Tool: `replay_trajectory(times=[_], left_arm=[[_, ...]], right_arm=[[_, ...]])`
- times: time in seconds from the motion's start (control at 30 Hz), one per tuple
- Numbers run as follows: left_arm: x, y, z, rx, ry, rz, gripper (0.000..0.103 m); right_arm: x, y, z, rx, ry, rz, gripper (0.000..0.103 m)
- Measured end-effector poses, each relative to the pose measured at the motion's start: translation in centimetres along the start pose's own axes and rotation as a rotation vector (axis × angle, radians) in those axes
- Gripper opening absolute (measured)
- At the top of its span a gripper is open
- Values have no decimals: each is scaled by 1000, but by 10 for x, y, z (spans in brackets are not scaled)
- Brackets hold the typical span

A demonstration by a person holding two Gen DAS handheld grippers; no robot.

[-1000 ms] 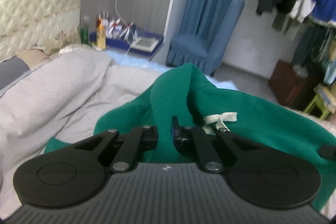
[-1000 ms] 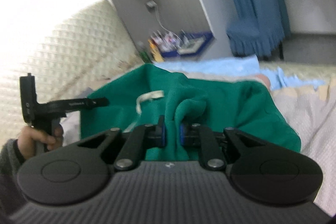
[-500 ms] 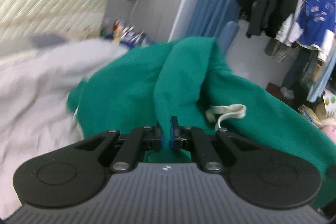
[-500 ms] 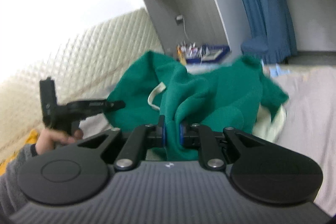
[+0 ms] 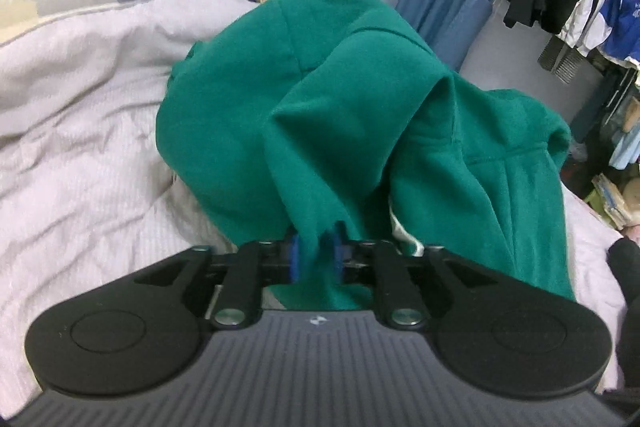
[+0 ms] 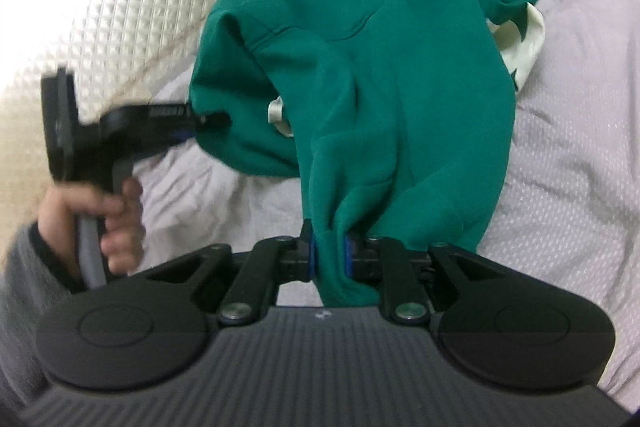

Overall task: Fold large clothes
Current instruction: 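Lift the hoodie with both grippers and shake it open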

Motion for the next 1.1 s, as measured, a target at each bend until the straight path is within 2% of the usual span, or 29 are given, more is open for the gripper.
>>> replay_trajectory(times=[0.07, 0.1, 0.17, 0.23, 0.27, 0.4, 0.5, 0.57, 0.63, 0.67, 0.73, 0.8, 0.87, 0.97, 1.03, 1.1], left_arm=[[-1, 9, -4, -8, 13, -32, 49], [0, 10, 2, -14, 25, -54, 52], [-1, 19, 2, -29, 41, -103, 57], [-8, 28, 1, -54, 39, -149, 63], [-10, 29, 1, -65, 36, -168, 66], [-13, 29, -1, -84, 72, -207, 68], [-10, 33, 8, -141, 94, -217, 68], [-9, 38, 16, -212, 105, -185, 68], [-3, 45, 21, -316, 112, -87, 68], [-4, 47, 21, -341, 104, -77, 68], [-2, 46, 20, -351, 109, -68, 68], [-3, 41, 20, -332, 119, -99, 68], [-4, 38, 21, -333, 117, -117, 68], [-9, 40, 24, -374, 63, -59, 68], [-13, 42, 23, -401, 24, -58, 69], [-9, 36, 27, -394, 14, -72, 69]], right_arm=[[-2, 1, 9, -23, -3, -4, 26], [-1, 4, 10, -37, -4, -3, 30], [-1, 7, 13, -68, -21, 17, 55], [-1, 14, 20, -120, -43, 48, 64], [-5, 16, 22, -141, -47, 53, 64], [-18, 15, 50, -224, -64, 42, 64], [-27, 9, 72, -272, -53, 3, 64], [-36, -1, 91, -300, -64, -6, 64], [-44, -12, 109, -326, -69, -7, 64], [-46, -15, 116, -342, -63, -10, 64], [-49, -27, 135, -368, -64, -14, 64], [-50, -39, 150, -381, -71, -8, 64], [-53, -54, 164, -386, -54, -47, 64], [-58, -67, 173, -404, -6, -123, 64], [-67, -78, 176, -388, -23, -116, 63], [-74, -85, 175, -369, -46, -66, 61]])
Point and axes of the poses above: each gripper's, at about its wrist camera, not at the fingertips, and y roughly against the way its jaws point, x to its left, z to its top, the point moved 4 cm from there along -y, roughly the way its jaws point, and after that the axes turned 1 degree about z, right-handed, at the moved point
